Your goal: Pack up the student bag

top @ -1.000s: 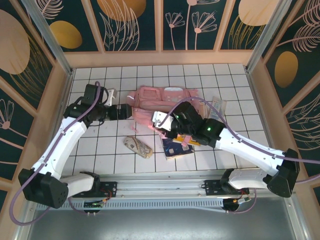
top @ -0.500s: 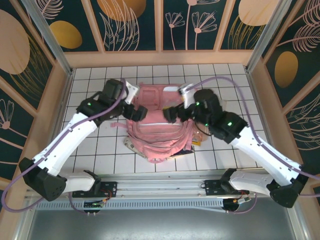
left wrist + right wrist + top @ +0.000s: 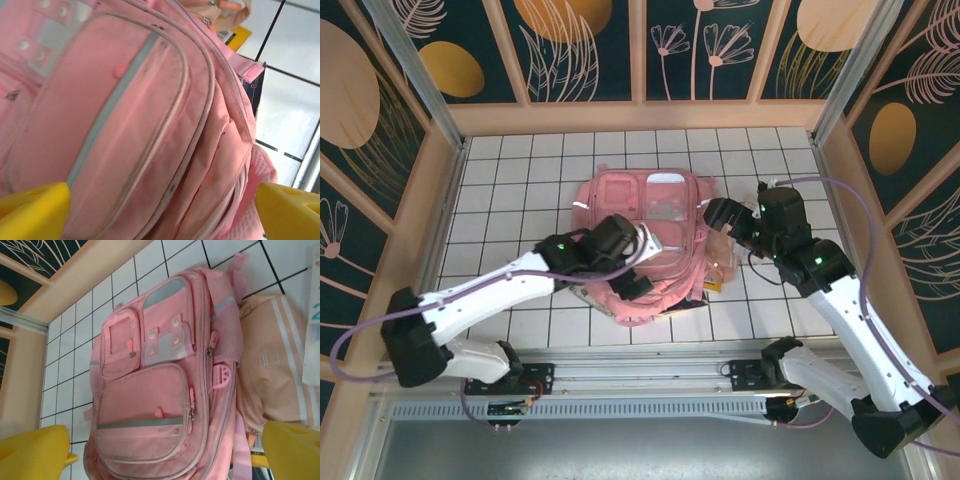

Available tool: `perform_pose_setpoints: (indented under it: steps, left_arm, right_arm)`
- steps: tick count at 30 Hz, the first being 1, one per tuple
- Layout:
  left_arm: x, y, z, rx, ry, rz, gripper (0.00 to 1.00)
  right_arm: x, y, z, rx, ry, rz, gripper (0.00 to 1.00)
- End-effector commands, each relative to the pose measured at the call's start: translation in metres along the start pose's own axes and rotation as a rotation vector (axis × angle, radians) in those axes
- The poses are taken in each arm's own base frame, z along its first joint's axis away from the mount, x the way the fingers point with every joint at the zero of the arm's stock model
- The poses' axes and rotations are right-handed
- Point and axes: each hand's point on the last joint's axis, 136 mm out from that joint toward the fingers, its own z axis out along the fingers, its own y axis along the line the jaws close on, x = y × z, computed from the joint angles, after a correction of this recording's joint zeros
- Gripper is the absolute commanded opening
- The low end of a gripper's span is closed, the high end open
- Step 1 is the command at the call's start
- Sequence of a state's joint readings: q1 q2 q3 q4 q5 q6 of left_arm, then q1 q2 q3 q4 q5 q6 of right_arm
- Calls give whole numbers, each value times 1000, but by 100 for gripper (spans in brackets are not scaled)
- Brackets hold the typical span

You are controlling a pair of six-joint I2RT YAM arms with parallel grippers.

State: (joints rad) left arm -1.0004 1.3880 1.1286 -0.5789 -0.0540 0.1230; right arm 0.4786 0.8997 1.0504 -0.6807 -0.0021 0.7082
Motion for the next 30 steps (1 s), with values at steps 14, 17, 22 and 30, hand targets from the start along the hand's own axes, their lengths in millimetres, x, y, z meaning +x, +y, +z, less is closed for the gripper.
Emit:
perform_pose_setpoints:
  steps: [14,17,22,30]
  left_arm:
    - [-23,0,64,-271,42,63,97]
    - [-25,0,74,-279,55,69,90]
    - [-14,4,86,-299,94,90,61]
    - [-13,4,67,-230,59,51,0]
  right_arm:
    - [8,-7,-6,-13,-1,74,99]
    - [10,-9,-6,-9,0,74,99]
    - [15,-13,-1,3,20,68,99]
    - [28,-25,12,25,55,85,99]
